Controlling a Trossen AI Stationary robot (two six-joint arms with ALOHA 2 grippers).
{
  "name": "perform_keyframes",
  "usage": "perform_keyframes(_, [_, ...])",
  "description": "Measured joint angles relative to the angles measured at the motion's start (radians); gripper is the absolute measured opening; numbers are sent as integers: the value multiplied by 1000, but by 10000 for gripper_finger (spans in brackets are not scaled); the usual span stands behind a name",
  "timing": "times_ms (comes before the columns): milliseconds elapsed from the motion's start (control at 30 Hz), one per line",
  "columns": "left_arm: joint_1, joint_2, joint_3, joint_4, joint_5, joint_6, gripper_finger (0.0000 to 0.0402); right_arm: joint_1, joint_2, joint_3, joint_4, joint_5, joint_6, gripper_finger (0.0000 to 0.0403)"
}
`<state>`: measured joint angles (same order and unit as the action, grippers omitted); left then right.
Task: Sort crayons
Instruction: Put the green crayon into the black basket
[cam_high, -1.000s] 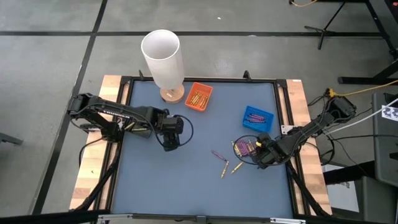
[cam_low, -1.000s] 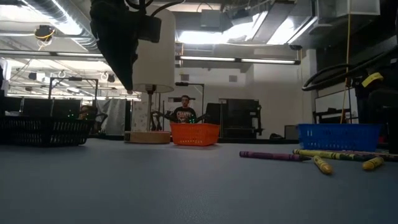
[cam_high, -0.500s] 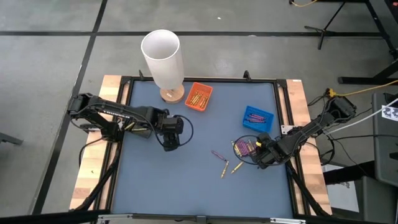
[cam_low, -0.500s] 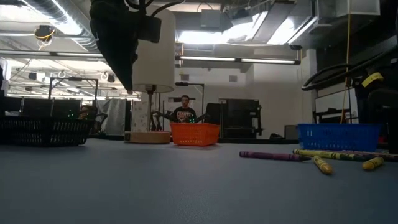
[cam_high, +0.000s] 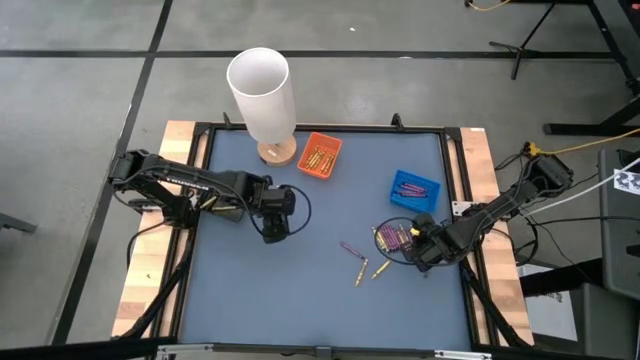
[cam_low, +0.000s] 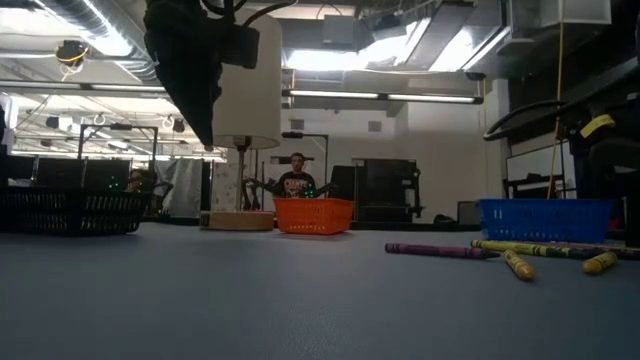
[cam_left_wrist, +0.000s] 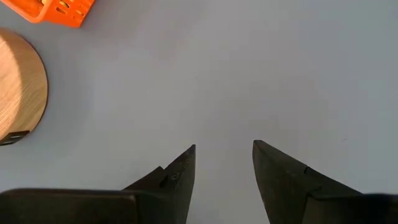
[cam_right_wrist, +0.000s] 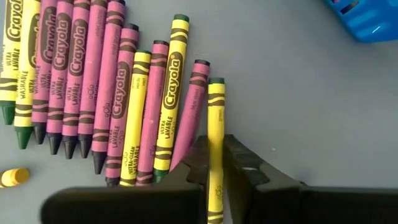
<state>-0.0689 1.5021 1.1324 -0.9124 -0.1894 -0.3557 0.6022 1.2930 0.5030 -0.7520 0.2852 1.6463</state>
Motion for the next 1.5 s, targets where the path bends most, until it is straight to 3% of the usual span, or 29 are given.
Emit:
perform_keyframes(500, [-20,0,31,50,-3,22,143,-1,3,47,0,3,-63,23])
perform_keyframes(800, [-71,0,44,226,-3,52,143,0,3,152,-7,13,-200,21])
perform_keyframes(1067, [-90,0,44,436,-3,52,143,0,2,218,55,167,-402,20])
perform_keyframes(1267, [-92,0,44,592,8,53,143,0,2,222,221,292,-606,20])
perform_keyframes(1500, [-99,34,45,701,88,53,144,0,1,222,464,336,-917,19])
